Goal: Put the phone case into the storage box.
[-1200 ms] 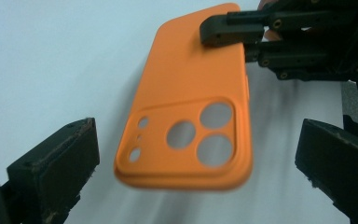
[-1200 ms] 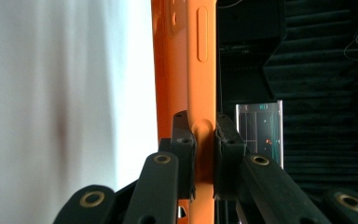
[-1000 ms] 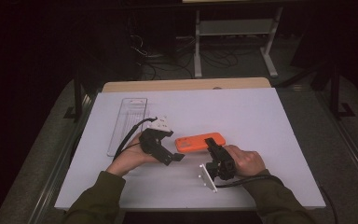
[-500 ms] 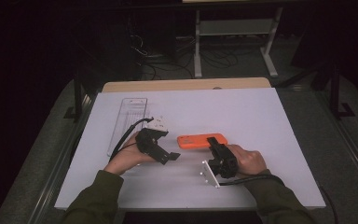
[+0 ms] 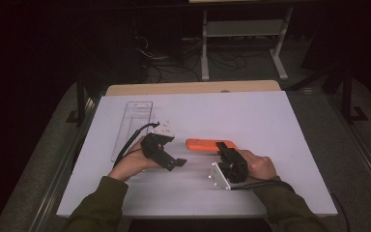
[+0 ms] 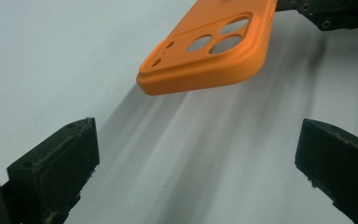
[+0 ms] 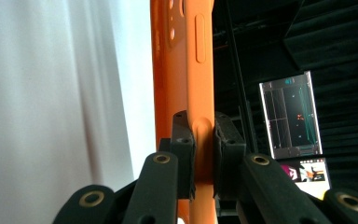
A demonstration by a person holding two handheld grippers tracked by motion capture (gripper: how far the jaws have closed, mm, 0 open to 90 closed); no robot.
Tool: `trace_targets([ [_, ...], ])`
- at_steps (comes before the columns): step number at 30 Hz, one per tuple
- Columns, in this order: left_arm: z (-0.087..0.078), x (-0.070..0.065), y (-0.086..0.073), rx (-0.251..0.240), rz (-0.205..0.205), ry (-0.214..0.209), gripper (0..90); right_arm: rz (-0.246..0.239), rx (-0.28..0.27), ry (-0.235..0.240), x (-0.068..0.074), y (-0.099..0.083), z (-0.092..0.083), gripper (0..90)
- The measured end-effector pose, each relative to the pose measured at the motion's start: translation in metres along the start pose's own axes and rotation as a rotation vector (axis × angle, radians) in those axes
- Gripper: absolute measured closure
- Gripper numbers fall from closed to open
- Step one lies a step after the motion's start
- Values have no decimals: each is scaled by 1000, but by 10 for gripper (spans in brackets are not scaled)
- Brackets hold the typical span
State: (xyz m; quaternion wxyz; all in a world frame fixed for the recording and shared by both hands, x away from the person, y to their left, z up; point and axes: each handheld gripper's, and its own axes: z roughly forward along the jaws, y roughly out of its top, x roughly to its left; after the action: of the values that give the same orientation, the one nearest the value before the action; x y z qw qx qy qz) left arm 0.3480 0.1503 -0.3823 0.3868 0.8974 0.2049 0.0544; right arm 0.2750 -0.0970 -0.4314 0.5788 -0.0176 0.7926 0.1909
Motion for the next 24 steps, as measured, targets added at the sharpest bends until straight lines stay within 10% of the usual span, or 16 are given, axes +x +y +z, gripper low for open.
trace_targets([
  [24,1,-1,0,11,-14,-8,0,120,7,39,-9,-5,0,795],
])
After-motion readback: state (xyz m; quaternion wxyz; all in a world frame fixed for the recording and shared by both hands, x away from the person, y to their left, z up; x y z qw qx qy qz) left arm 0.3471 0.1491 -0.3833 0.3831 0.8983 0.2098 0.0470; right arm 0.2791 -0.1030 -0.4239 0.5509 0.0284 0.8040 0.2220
